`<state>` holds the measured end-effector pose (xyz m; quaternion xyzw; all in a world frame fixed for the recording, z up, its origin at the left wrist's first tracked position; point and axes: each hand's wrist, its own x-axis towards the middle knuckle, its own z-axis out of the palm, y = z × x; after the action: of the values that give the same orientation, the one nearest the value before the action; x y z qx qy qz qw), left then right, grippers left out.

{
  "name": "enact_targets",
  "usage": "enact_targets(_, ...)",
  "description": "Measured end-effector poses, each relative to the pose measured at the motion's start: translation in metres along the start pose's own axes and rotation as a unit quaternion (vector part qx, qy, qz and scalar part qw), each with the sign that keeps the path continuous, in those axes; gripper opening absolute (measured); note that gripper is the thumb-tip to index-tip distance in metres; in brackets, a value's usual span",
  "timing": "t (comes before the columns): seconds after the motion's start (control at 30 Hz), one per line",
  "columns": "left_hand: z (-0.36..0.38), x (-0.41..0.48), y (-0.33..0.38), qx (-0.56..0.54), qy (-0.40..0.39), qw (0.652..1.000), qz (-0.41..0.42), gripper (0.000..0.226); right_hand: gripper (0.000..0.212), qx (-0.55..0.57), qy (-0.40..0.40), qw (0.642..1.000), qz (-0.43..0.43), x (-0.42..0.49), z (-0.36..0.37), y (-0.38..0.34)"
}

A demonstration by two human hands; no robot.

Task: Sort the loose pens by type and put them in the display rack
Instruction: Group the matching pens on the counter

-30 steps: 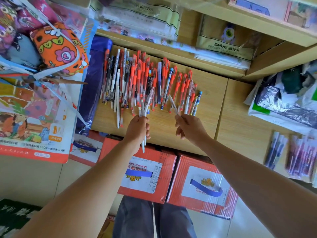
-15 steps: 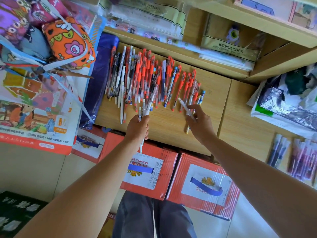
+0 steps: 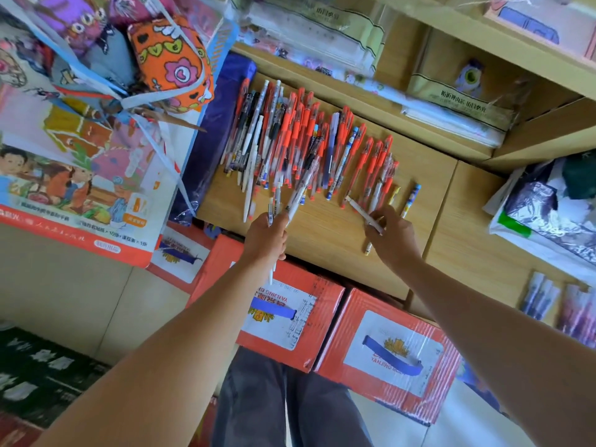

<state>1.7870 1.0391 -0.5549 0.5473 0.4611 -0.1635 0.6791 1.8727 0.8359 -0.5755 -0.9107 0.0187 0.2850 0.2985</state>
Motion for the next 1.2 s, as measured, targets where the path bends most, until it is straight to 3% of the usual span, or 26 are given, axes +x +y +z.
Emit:
enact_targets(0.1,-0.009,-0.003,-0.001,-0.003,0.021,1.0,0.009,0.021,0.011,-0.001,0.0,1.0,-0.026,0.008,0.011,-0.014)
enact_targets(0.2,-0.019,-0.005,-0.004,-0.01,0.04,0.999,0.015,0.02,0.013,-0.04,0.085,0.996,0.002,0.009,0.015,-0.022)
enact_targets(0.33,-0.023,-0.001,-0.007,0.006,0.044,0.999,0.022,0.022,0.042,-0.023,0.198,0.963,0.18,0.008,0.008,-0.004)
enact_targets(0.4,-0.021,0.007,-0.007,0.023,0.039,0.999,0.018,0.021,0.043,0.007,0.21,0.938,0.276,0.013,0.006,0.01)
enact_targets(0.47,-0.016,0.016,-0.004,0.035,0.031,0.999,0.017,0.018,0.039,0.022,0.208,0.929,0.306,0.018,0.006,0.02)
enact_targets(0.73,-0.009,0.035,0.011,0.089,-0.004,0.996,0.016,0.014,0.017,0.009,0.122,0.972,0.199,0.026,0.021,0.007)
enact_targets(1.03,-0.022,0.041,0.028,0.061,-0.012,0.998,0.019,0.02,0.023,0.023,0.184,0.963,0.196,0.032,0.011,-0.006)
enact_targets(1.13,-0.027,0.039,0.033,0.019,-0.01,1.0,0.008,0.023,0.017,0.065,0.173,0.971,0.15,0.036,0.011,-0.02)
enact_targets(1.2,-0.031,0.037,0.036,0.002,-0.024,1.0,0.002,0.027,0.027,0.112,0.148,0.977,0.101,0.037,0.015,-0.031)
